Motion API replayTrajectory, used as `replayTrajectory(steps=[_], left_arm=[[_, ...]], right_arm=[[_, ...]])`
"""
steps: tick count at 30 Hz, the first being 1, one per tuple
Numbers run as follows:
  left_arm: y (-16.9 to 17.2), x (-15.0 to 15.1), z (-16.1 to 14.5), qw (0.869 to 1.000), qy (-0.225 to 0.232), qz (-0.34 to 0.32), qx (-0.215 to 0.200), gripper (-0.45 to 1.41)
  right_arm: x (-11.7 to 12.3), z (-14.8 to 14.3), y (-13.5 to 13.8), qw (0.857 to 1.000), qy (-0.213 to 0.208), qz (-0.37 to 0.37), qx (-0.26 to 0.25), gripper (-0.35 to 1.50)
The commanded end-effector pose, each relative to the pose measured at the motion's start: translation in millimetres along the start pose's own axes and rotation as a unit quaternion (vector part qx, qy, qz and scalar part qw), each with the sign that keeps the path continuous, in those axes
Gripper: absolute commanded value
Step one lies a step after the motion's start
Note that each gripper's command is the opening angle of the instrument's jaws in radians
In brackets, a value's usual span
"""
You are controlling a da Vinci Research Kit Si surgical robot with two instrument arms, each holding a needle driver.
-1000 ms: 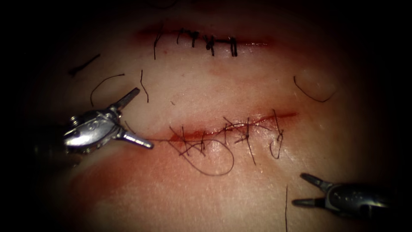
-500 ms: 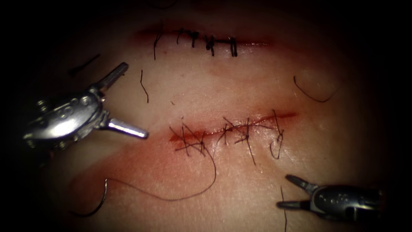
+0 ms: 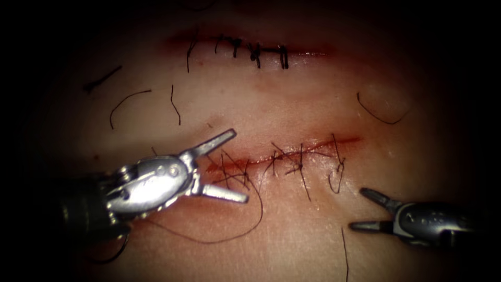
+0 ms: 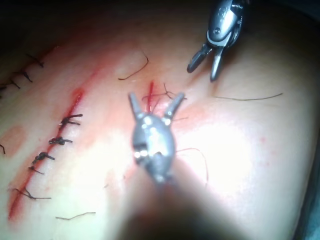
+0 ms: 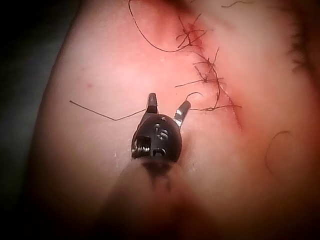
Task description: Wound Closure
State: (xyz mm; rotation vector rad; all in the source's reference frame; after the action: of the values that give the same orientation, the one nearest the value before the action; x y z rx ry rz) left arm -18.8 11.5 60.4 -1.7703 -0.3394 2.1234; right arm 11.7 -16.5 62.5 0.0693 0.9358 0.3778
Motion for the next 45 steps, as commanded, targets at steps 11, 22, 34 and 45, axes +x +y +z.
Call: replayTrajectory(steps=[11,22,34,45], left_arm=[[-1.2,-2.0,0.4,0.995,-0.029,0.024,-0.09,0.71],[-1.5,-2.3,-0.2,0.995,-0.05,0.027,-0.077,0.71],[-1.7,-3.1,-0.8,0.996,-0.059,0.031,-0.064,0.71],[-1.7,-3.1,-0.8,0.996,-0.059,0.031,-0.064,0.71]], right_arm=[[3.8,0.2,2.6,0.993,0.055,-0.066,0.085,1.28],[4.9,0.1,3.7,0.992,0.049,-0.08,0.089,1.28],[5.0,1.1,3.9,0.991,0.039,-0.086,0.092,1.28],[5.0,1.1,3.9,0.991,0.039,-0.086,0.092,1.28]])
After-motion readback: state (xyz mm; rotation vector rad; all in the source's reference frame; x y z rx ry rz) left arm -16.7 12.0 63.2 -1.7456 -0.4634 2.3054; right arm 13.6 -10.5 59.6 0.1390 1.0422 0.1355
